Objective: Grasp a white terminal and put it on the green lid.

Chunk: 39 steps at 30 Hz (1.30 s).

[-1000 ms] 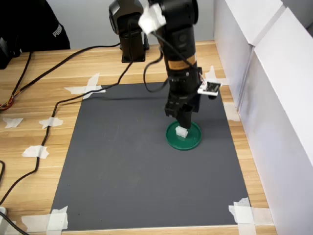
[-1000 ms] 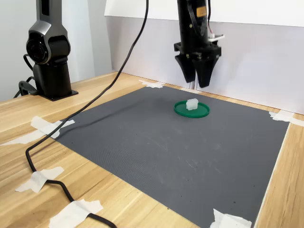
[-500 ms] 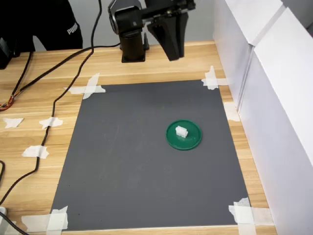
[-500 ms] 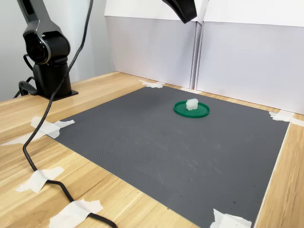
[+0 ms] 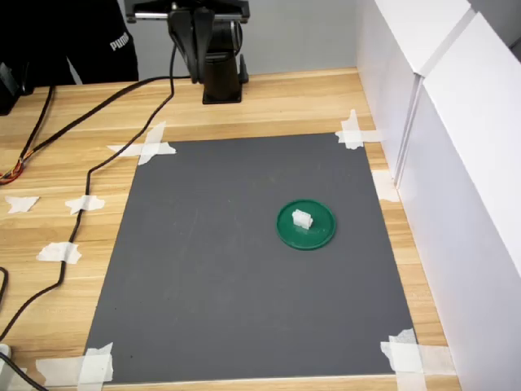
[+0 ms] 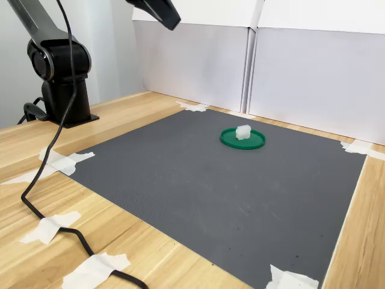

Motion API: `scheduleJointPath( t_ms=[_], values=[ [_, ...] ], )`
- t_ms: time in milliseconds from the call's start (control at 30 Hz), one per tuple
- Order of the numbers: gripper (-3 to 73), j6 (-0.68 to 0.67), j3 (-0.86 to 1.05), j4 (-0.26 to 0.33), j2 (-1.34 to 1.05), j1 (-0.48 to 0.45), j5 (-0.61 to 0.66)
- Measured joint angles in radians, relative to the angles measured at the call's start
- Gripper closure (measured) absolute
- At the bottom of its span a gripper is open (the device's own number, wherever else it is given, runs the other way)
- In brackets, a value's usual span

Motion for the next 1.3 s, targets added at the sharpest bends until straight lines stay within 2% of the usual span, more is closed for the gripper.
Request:
scheduleJointPath(
  t_ms=[233, 467, 567, 700, 800, 967, 1100, 1300],
  values=[
    [71.0, 0.042, 0.163, 0.053, -0.199, -0.092, 0.0],
    [71.0, 0.045, 0.239, 0.07, -0.37, -0.095, 0.19],
    [71.0, 0.046, 0.245, 0.077, -0.426, -0.095, 0.223],
    [71.0, 0.045, 0.247, 0.105, -0.496, -0.095, 0.19],
    [71.0, 0.045, 0.267, 0.135, -0.53, -0.095, 0.094],
    [71.0, 0.045, 0.321, 0.151, -0.564, -0.102, -0.048],
    [71.1, 0.045, 0.344, 0.154, -0.59, -0.087, -0.06],
    [71.1, 0.045, 0.345, 0.156, -0.644, -0.01, -0.061]
  ],
)
